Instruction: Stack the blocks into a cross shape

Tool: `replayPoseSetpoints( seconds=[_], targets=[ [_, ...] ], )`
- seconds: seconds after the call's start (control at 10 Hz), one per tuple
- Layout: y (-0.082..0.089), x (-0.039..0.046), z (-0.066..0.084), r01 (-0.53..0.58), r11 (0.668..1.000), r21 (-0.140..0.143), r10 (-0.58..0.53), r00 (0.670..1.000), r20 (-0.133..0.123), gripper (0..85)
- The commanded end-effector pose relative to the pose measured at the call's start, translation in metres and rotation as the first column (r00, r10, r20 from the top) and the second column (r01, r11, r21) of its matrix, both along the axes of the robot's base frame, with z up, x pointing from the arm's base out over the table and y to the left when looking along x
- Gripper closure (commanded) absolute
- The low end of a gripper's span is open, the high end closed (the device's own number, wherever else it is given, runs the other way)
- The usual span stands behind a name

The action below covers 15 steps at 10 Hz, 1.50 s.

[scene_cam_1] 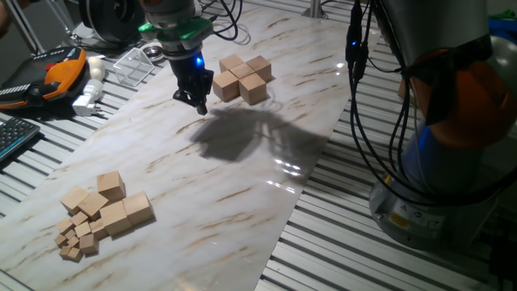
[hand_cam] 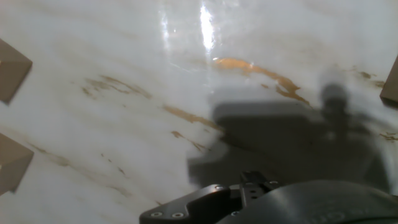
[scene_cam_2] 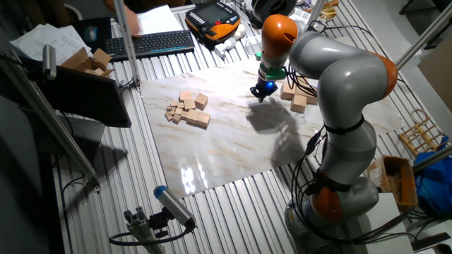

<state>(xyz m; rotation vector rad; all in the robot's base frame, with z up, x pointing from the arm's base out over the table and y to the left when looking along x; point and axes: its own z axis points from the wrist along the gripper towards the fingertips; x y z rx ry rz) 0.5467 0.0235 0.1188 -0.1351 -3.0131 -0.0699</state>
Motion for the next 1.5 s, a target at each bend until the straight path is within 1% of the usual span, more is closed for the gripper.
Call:
replayPoseSetpoints(
  seconds=[0.0, 0.2, 0.6, 0.9, 1.2, 1.4],
  targets=[
    [-0.0002, 0.0, 0.0, 0.0, 1.0, 0.001, 0.0, 1.0, 0.001, 85.0],
    [-0.0004, 0.0002, 0.0003, -0.001, 1.0, 0.006, 0.001, 1.0, 0.006, 85.0],
    [-0.0005, -0.0004, 0.0006, -0.003, 1.0, 0.005, 0.003, 1.0, -0.004, 85.0],
    [-0.0021, 0.0012, 0.0015, -0.003, 1.0, 0.005, 0.003, 1.0, 0.002, 85.0],
    [-0.0018, 0.0013, 0.0013, 0.001, 1.0, 0.006, -0.001, 1.0, -0.006, 85.0],
    [-0.0016, 0.002, 0.0008, 0.003, 1.0, 0.007, -0.003, 1.0, -0.006, 85.0]
  ],
)
